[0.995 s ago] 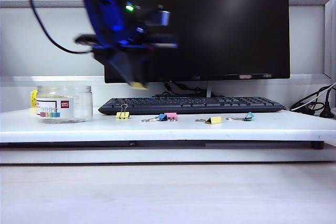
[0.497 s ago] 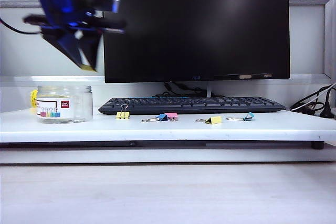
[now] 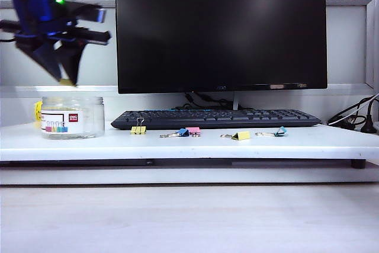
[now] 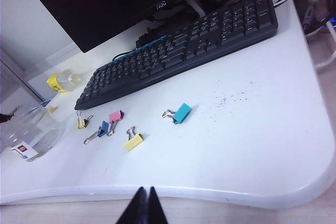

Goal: Pick up the clips with the largest number of clips of the same color on the table and place them in a round transparent plastic box.

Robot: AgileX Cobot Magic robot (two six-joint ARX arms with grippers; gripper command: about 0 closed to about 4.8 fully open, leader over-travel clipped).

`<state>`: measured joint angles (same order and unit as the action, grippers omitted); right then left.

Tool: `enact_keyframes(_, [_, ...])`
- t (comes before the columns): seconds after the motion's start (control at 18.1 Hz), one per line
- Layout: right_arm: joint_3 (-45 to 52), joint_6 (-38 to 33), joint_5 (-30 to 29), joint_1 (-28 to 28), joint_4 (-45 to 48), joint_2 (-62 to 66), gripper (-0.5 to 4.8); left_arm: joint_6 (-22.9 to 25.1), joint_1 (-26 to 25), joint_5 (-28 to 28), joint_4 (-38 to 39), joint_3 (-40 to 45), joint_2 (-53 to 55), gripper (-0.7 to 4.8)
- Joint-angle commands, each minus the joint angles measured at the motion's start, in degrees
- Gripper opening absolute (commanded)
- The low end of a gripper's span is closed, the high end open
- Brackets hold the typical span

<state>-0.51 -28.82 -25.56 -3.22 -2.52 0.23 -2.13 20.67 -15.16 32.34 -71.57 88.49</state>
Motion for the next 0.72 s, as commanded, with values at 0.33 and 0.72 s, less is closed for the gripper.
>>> enact_keyframes(0.33, [0.22,0.35,-0.07,-0.07,0.63,-0.13,-0.01,-0.07,-0.98,5.14,-3.87,0.5,1.99,1.24])
enact_keyframes(0.72, [0.22,0.35,-0.07,-0.04,0.63,-0.11,-0.01,0.02,-0.98,4.9,-4.57,0.52,3.17,1.84])
